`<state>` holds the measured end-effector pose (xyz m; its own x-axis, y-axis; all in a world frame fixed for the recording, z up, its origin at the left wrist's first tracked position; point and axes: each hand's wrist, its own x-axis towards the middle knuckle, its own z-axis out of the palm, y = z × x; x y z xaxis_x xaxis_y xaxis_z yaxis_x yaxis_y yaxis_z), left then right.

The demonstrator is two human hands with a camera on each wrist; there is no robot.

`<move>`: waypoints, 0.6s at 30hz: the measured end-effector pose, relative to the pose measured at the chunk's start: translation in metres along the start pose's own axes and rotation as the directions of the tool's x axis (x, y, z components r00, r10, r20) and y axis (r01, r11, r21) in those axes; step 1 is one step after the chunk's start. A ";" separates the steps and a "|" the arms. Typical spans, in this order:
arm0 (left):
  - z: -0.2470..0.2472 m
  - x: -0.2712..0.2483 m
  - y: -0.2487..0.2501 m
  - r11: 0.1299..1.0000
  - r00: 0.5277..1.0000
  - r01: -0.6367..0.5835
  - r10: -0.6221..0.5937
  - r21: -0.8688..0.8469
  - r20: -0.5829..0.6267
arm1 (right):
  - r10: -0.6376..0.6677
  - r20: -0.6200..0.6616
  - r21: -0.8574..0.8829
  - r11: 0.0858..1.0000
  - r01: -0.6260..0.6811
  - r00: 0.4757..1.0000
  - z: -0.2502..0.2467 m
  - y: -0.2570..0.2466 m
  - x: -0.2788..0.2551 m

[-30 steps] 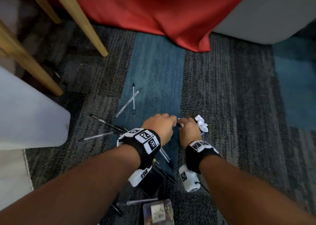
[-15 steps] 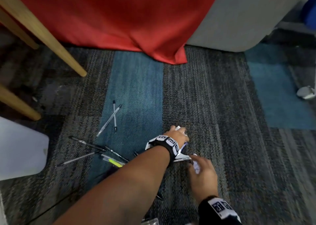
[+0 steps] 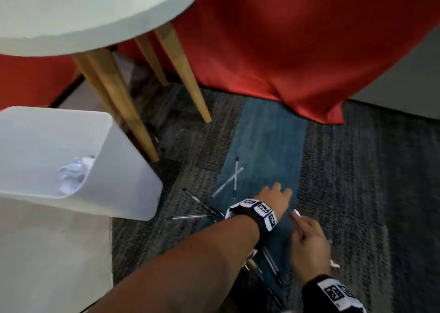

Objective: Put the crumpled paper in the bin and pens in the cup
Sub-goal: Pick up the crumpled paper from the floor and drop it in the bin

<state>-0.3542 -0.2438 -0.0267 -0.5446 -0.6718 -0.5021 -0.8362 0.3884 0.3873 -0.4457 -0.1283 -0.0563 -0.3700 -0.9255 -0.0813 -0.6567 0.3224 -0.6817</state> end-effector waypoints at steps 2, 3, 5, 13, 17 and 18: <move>-0.022 -0.021 -0.009 0.999 0.998 0.026 -0.027 -0.020 -0.064 | -0.102 -0.002 -0.010 0.995 0.102 0.995 0.002 -0.026 0.008; -0.035 -0.034 -0.014 0.999 0.994 0.038 -0.041 -0.031 -0.102 | -0.134 0.001 -0.008 0.991 0.134 0.991 0.003 -0.042 0.012; -0.062 -0.062 -0.017 0.997 0.980 0.047 -0.058 -0.061 -0.190 | -0.172 0.009 0.011 0.985 0.172 0.985 0.001 -0.076 0.017; -0.188 -0.220 -0.028 0.992 0.800 0.054 -0.112 -0.115 -0.590 | -0.343 0.284 0.287 0.921 0.262 0.895 -0.013 -0.266 0.004; -0.226 -0.292 -0.088 0.939 0.643 0.222 -0.343 -0.262 -0.685 | -0.613 0.200 0.410 0.761 0.503 0.764 -0.005 -0.346 -0.012; -0.229 -0.305 -0.105 0.907 0.597 0.277 -0.421 -0.317 -0.683 | -0.647 0.201 0.422 0.735 0.531 0.735 -0.003 -0.361 -0.015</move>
<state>-0.0854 -0.2242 0.2621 0.0710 -0.9953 0.0653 -0.8886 -0.0334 0.4574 -0.2052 -0.2305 0.1926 0.2851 -0.9292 0.2352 -0.4021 -0.3387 -0.8507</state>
